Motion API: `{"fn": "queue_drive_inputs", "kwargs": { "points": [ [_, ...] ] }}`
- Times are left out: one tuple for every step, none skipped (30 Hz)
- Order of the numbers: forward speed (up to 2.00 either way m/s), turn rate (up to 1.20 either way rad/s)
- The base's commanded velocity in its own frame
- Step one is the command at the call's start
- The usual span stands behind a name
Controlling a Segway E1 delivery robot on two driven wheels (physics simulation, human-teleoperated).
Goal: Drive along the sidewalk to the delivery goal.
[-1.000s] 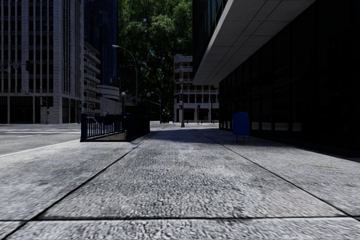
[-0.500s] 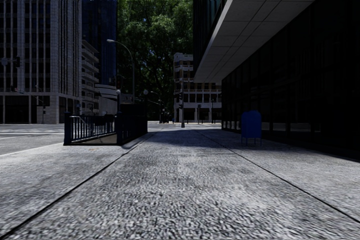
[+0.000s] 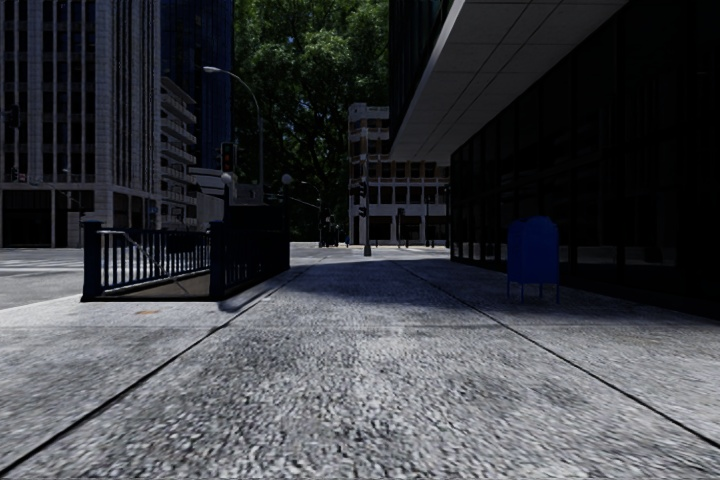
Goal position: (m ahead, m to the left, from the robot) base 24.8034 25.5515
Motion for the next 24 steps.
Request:
{"fn": "queue_drive_inputs", "kwargs": {
  "points": [
    [2.0,0.0],
    [2.0,0.0],
    [2.0,0.0],
    [2.0,0.0],
    [2.0,0.0],
    [2.0,0.0],
    [2.0,0.0],
    [2.0,0.0],
    [2.0,0.0],
    [2.0,0.0],
    [2.0,0.0],
    [2.0,0.0],
    [2.0,0.0],
    [2.0,0.0],
    [2.0,0.0],
    [2.0,0.0],
    [2.0,0.0],
    [2.0,0.0],
    [2.0,0.0],
    [2.0,0.0],
    [2.0,0.0],
    [2.0,0.0],
    [2.0,0.0],
    [2.0,0.0]
  ]
}}
